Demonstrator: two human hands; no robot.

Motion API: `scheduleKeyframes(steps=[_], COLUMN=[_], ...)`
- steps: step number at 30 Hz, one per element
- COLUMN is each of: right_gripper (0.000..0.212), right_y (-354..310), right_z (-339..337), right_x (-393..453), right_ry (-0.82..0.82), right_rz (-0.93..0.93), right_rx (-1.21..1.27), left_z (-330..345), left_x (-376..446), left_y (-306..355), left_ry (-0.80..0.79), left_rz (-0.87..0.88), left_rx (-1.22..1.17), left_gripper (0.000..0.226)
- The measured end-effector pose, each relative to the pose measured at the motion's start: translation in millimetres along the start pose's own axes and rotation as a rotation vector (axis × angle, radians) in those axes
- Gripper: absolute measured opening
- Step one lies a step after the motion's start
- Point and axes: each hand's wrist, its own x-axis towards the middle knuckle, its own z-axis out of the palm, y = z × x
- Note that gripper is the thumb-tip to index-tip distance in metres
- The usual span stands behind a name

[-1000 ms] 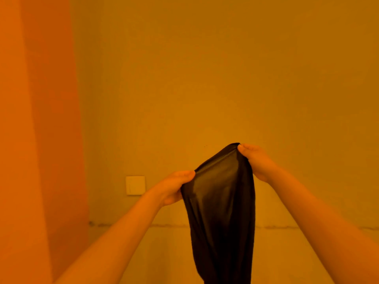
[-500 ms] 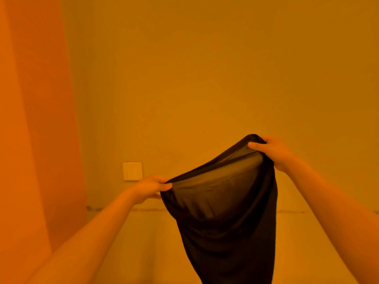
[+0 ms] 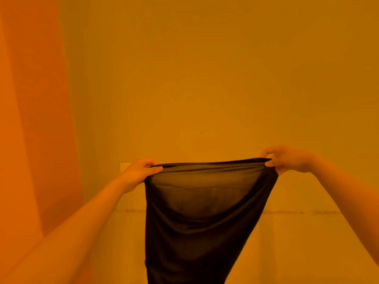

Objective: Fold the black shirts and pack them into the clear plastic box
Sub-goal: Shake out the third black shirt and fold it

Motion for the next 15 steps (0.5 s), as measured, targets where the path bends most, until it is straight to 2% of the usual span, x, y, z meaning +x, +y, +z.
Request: scheduleKeyframes(steps=[1, 3, 4, 6, 8, 9, 10, 11, 12, 13, 14, 15], right_gripper=[0.017, 0.022, 0.03, 0.06, 0.066, 0.061, 0.047, 0.02, 0.015, 0.038, 0.047, 0.046], right_y=[-0.1, 1.6, 2.7, 8.0, 12.1, 11.9, 7.7, 5.0, 3.0, 4.8, 6.4, 4.7], right_z=[-1.3, -3.2, -3.1, -3.7, -6.1, -9.5, -11.3, -12.5, -14.0, -15.9, -15.3, -13.0], right_x=[-2.0, -5.2, -7.0, -7.5, -6.5, -6.3, -7.2, -6.0, -4.8, -0.3, 1.5, 1.2], right_ry=[-0.002, -0.04, -0.074, -0.112, -0.116, -0.142, -0.179, -0.204, -0.212, -0.2, -0.203, -0.203], right_rz=[-0.02, -0.067, -0.088, -0.111, -0.107, -0.081, -0.032, 0.025, 0.058, 0.104, 0.143, 0.161], right_rx=[0.072, 0.24, 0.314, 0.422, 0.46, 0.44, 0.398, 0.323, 0.239, 0.129, 0.044, -0.003], left_z=[-5.7, -16.1, -20.0, -25.2, -27.1, -31.1, -31.5, -34.7, -33.7, -33.8, -32.9, -30.8], left_x=[2.7, 3.1, 1.6, -0.1, 4.1, 10.4, 7.9, 9.9, 5.4, 7.4, 8.3, 8.5], left_y=[-1.2, 3.1, 6.7, 8.7, 11.3, 9.3, 15.2, 15.7, 22.6, 23.1, 24.2, 24.7], left_ry=[-0.034, -0.154, -0.207, -0.244, -0.28, -0.266, -0.28, -0.334, -0.389, -0.444, -0.49, -0.517], left_rz=[0.019, 0.057, 0.069, 0.101, 0.061, 0.065, 0.055, 0.068, 0.096, 0.128, 0.141, 0.133], left_rx=[-0.006, -0.174, -0.258, -0.3, -0.296, -0.171, 0.023, 0.296, 0.557, 0.763, 0.925, 1.039], left_gripper=[0.011, 0.014, 0.026, 0.041, 0.017, 0.027, 0.042, 0.043, 0.036, 0.03, 0.028, 0.027])
